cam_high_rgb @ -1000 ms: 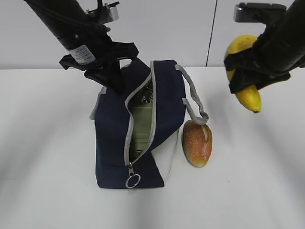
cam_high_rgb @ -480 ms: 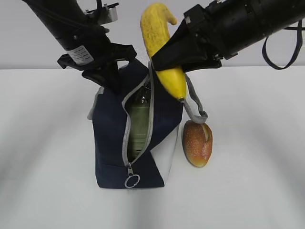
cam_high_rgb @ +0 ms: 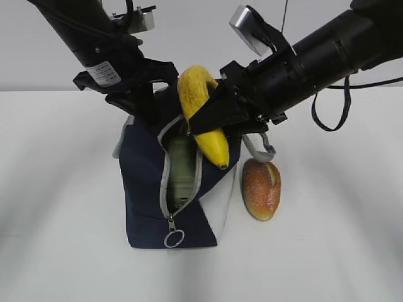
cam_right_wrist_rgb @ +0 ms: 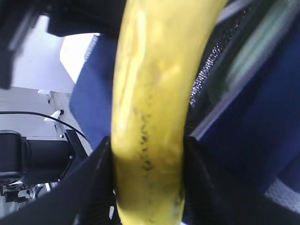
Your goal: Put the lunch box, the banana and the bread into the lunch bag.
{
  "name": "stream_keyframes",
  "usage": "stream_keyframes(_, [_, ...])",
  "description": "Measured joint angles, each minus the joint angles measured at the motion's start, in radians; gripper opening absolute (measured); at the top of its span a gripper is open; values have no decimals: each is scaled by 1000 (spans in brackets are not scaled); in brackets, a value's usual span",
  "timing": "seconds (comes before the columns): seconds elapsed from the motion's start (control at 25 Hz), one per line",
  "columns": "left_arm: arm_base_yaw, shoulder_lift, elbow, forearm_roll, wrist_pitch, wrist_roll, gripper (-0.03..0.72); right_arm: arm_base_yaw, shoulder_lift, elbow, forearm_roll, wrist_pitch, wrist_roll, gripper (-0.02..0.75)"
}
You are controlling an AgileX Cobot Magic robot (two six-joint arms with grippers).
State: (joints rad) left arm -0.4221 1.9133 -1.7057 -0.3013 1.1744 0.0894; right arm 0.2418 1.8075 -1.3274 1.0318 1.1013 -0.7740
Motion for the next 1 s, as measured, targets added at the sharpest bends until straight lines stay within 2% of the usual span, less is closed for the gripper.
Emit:
stream_keyframes(0.48, [-1,0,0,19,5,0,0,0,75,-4,-63,2,108,309])
stream_keyframes(0.84, [-1,0,0,-22,-3,0,0,0,123,-4,-64,-19,142,309])
stream_keyframes(1.0, [-1,0,0,-43,-4,0,0,0,123,-15,-16,-42,145,309])
